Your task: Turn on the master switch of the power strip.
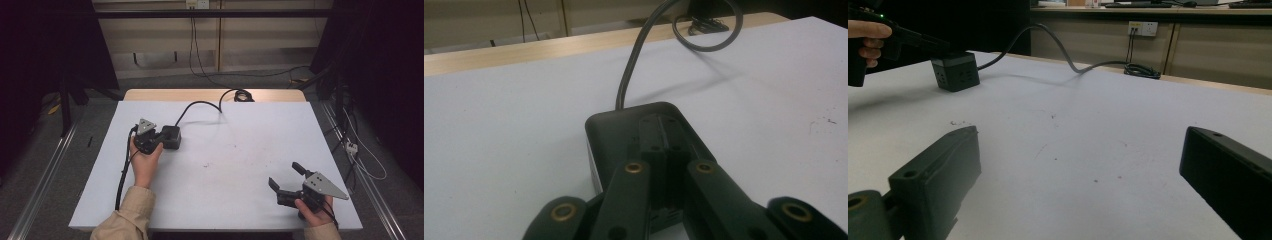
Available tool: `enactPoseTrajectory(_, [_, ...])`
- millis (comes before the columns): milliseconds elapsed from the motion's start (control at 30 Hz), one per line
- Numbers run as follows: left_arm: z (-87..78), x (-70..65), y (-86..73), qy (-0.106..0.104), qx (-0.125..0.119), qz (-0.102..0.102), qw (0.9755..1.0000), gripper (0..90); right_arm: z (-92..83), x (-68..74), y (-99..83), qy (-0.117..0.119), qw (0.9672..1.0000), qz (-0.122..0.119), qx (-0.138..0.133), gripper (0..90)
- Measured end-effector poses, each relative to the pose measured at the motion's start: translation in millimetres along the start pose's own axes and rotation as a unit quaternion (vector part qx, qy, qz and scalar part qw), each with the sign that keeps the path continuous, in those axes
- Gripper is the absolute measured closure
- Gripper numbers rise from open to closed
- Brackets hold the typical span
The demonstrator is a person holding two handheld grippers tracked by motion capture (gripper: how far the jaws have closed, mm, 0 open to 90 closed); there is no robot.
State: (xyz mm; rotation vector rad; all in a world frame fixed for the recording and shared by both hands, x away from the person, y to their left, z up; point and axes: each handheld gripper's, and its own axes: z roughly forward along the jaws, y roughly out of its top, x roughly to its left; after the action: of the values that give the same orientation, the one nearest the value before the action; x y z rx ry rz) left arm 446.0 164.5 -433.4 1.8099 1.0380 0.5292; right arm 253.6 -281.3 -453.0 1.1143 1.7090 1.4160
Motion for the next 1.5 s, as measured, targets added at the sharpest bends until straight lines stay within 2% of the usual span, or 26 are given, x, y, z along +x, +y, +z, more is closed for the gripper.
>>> enactPoseTrajectory(167, [-0.1,-0.2,0.2,0.002,0.0,0.0,1.0,90.0,-0.1,-0.1,0.1,0.0,1.0,-0.002,0.0,2.2])
enactPoseTrajectory(200, [-0.8,0.1,0.6,0.0,-0.008,-0.004,1.0,90.0,-0.1,0.0,0.2,0.0,1.0,0.0,-0.001,2.2])
enactPoseTrajectory(367, [-1.8,1.1,2.7,-0.001,-0.004,-0.011,0.9999,90.0,-0.1,-0.2,0.1,0.0,1.0,-0.002,0.0,2.2])
enactPoseTrajectory(1000, [-3.0,-0.4,3.3,-0.005,-0.009,-0.009,0.9999,90.0,-0.1,0.3,1.1,0.0,1.0,-0.001,-0.004,2.2])
enactPoseTrajectory(1200, [-6.6,0.8,4.6,-0.007,-0.01,-0.026,0.9996,76.5,0.6,0.9,1.3,0.002,1.0,-0.004,-0.002,2.2])
enactPoseTrajectory(1300, [-8.9,-0.1,6.2,-0.01,-0.013,-0.023,0.9996,70.9,0.5,1.2,1.5,0.002,1.0,-0.004,-0.003,2.2])
enactPoseTrajectory(1400, [-10.4,-2.3,7.3,-0.013,-0.021,-0.032,0.9992,65.7,0.8,1.1,1.7,0.002,1.0,-0.005,-0.003,2.2])
enactPoseTrajectory(1433, [-11.4,-1.7,7.6,-0.014,-0.017,-0.027,0.9994,63.4,1.0,1.5,1.8,0.002,1.0,-0.003,-0.004,2.2])
enactPoseTrajectory(1500, [-12.5,-2.2,7.9,-0.014,-0.016,-0.031,0.9993,58.1,1.6,2.1,2.0,0.003,1.0,-0.003,-0.004,2.2])
